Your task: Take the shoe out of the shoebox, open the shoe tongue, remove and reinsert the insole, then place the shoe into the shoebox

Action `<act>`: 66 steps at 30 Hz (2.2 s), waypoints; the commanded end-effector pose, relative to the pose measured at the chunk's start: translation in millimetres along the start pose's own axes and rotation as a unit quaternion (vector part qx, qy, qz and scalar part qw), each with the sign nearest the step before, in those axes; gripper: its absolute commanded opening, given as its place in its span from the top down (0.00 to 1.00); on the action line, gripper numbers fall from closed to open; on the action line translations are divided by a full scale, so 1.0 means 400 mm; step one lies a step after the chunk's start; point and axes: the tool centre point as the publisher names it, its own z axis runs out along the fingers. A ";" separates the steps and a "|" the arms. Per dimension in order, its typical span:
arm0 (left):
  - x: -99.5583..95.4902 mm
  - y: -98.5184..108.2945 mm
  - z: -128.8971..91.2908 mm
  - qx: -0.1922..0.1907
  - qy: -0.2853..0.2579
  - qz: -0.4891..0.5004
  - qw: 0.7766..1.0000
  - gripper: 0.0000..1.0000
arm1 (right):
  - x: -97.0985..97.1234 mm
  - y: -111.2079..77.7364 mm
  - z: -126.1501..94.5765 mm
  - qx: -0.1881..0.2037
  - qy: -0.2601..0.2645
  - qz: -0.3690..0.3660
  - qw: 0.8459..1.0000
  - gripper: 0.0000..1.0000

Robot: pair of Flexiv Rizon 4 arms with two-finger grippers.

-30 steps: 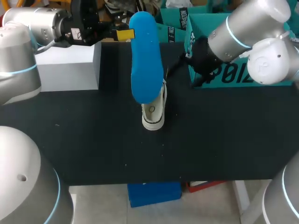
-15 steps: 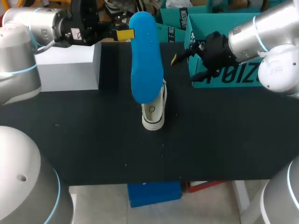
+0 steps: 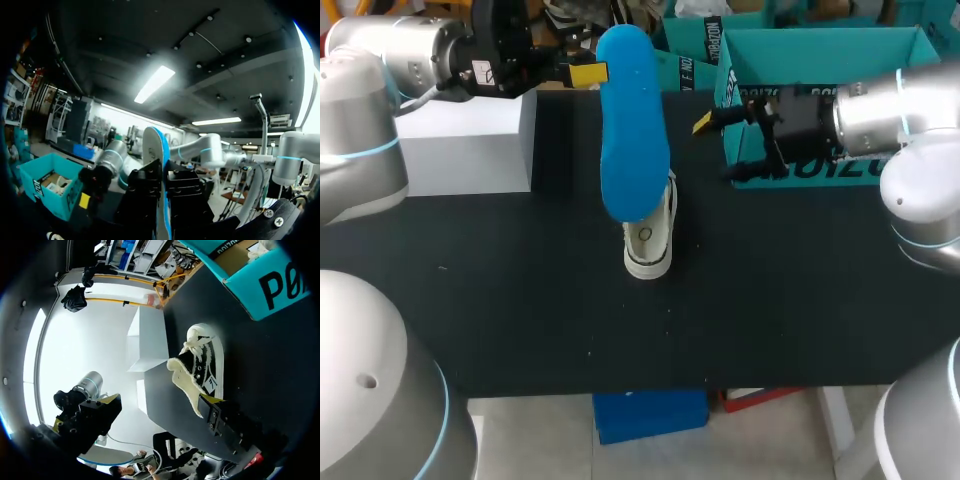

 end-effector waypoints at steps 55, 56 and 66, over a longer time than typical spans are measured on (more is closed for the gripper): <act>-0.036 0.116 0.000 -0.261 -0.019 0.557 0.789 1.00 | -0.006 -0.029 -0.008 0.017 0.218 -0.036 0.975 0.00; -0.041 0.120 -0.006 -0.255 -0.018 0.562 0.787 1.00 | -0.006 -0.029 -0.008 0.017 0.218 -0.036 0.975 0.00; -0.049 0.123 -0.016 -0.249 -0.019 0.544 0.801 1.00 | -0.006 -0.029 -0.008 0.017 0.218 -0.036 0.975 0.00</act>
